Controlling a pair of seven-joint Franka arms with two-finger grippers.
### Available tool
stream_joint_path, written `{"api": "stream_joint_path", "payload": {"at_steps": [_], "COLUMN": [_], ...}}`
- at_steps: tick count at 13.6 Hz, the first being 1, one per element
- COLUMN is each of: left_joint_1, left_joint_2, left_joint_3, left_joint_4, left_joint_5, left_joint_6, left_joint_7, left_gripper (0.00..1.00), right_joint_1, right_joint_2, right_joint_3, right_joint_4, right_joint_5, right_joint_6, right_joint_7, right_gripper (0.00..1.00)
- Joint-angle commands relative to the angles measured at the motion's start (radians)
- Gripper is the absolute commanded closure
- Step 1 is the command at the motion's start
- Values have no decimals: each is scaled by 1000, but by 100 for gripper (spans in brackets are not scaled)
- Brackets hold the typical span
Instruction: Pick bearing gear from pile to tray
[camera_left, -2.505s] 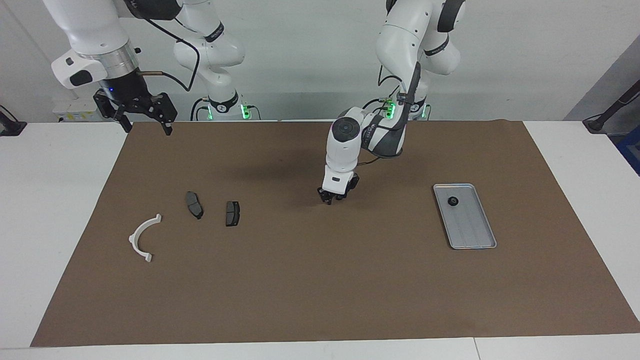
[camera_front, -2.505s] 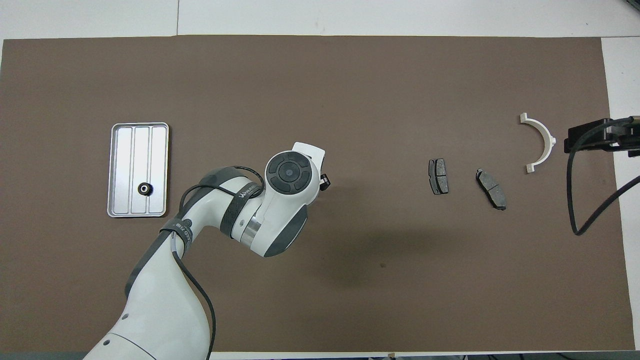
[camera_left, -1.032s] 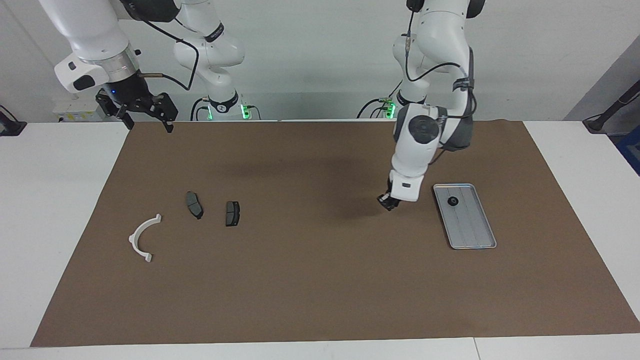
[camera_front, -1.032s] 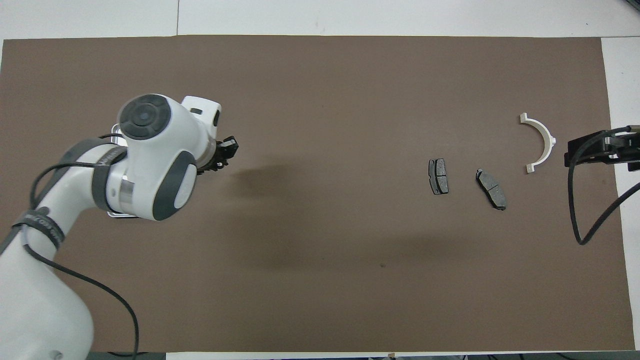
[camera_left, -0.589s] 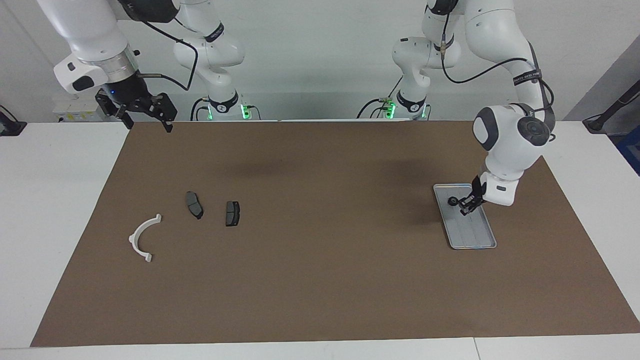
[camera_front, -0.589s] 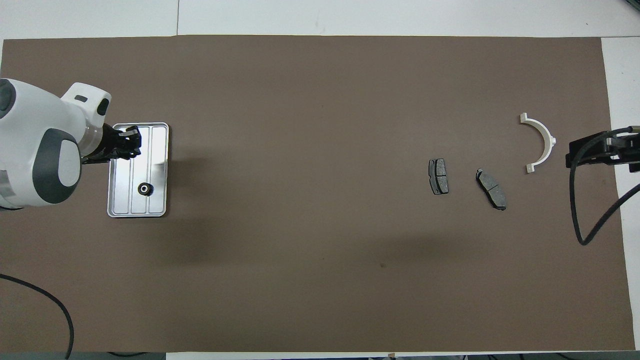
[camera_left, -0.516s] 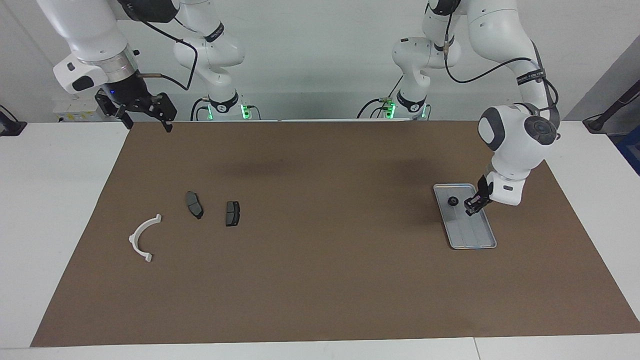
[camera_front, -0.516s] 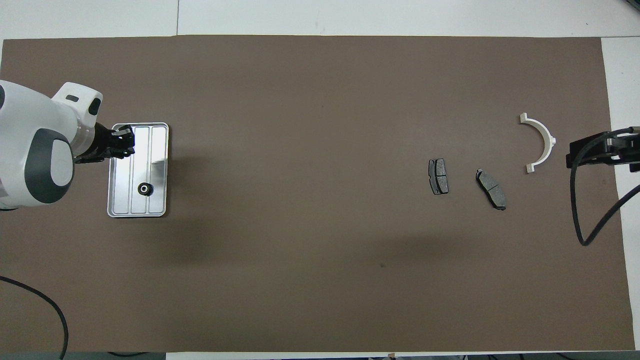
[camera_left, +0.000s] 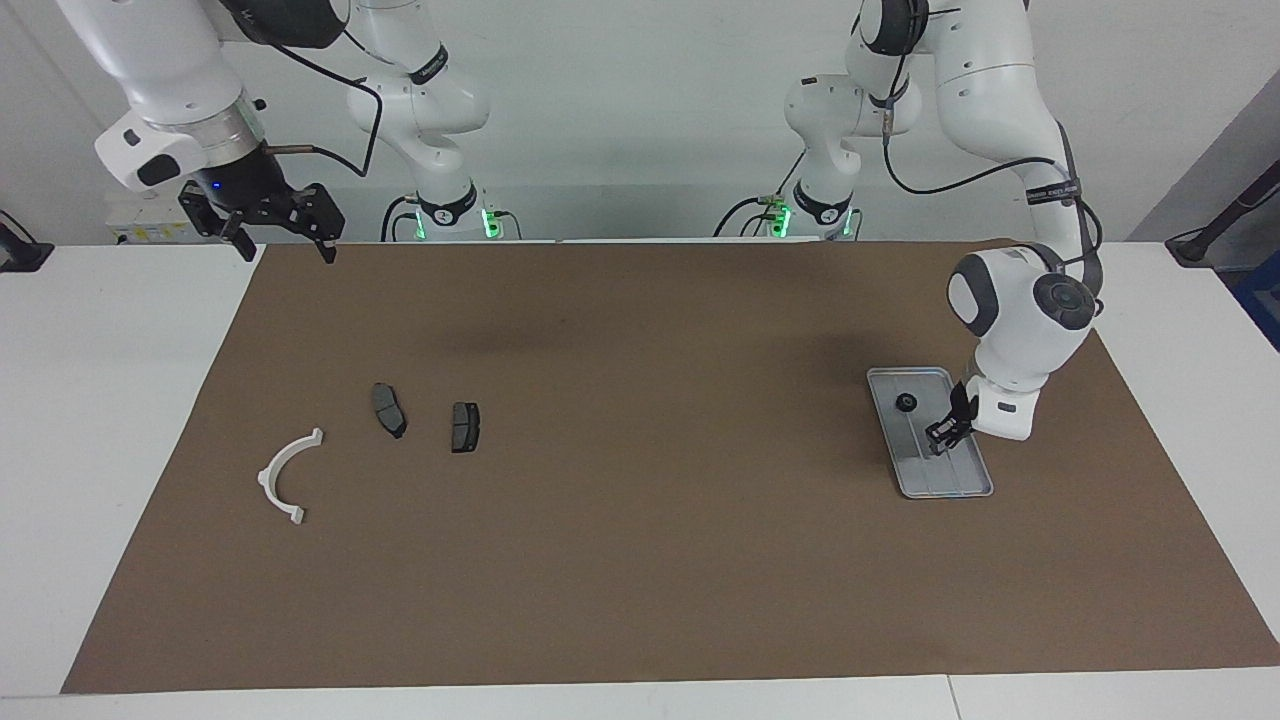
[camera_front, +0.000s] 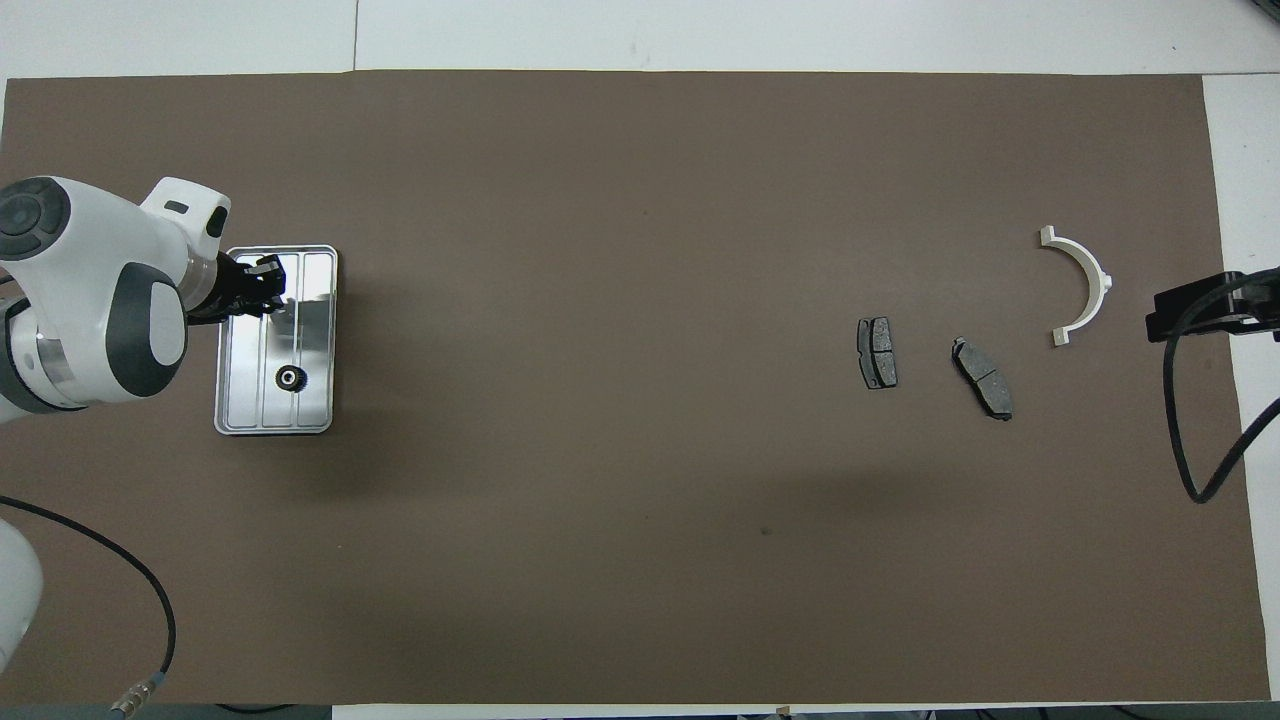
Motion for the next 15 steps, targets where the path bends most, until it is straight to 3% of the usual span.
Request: {"api": "stream_joint_path", "payload": {"at_steps": [1, 4, 6, 7, 9, 11, 15], "left_joint_1": [17, 19, 19, 19, 17, 20, 53], "left_joint_2": [6, 3, 2, 2, 2, 2, -50], "left_joint_3": [-10, -10, -12, -10, -10, -10, -12], "left_joint_4": [-10, -65, -65, -65, -56, -10, 138], "left_joint_5": [3, 2, 2, 0, 0, 0, -6], "left_joint_6": [31, 88, 85, 82, 71, 30, -180], "left_joint_7": [8, 8, 7, 7, 7, 8, 8], "left_gripper": [100, 100, 90, 75, 0, 0, 0], "right_joint_1": [-11, -11, -11, -11, -11, -11, -11], "right_joint_2": [-21, -21, -23, -24, -24, -24, -24], "right_joint_3": [2, 2, 2, 2, 2, 2, 2], "right_joint_4": [-26, -27, -27, -29, -29, -29, -29], "right_joint_5": [3, 3, 3, 3, 3, 4, 4], "right_joint_6": [6, 4, 6, 6, 6, 6, 6], "right_joint_7": [-26, -27, -26, -26, -26, -26, -20], "right_gripper": [0, 0, 0, 0, 0, 0, 0]}}
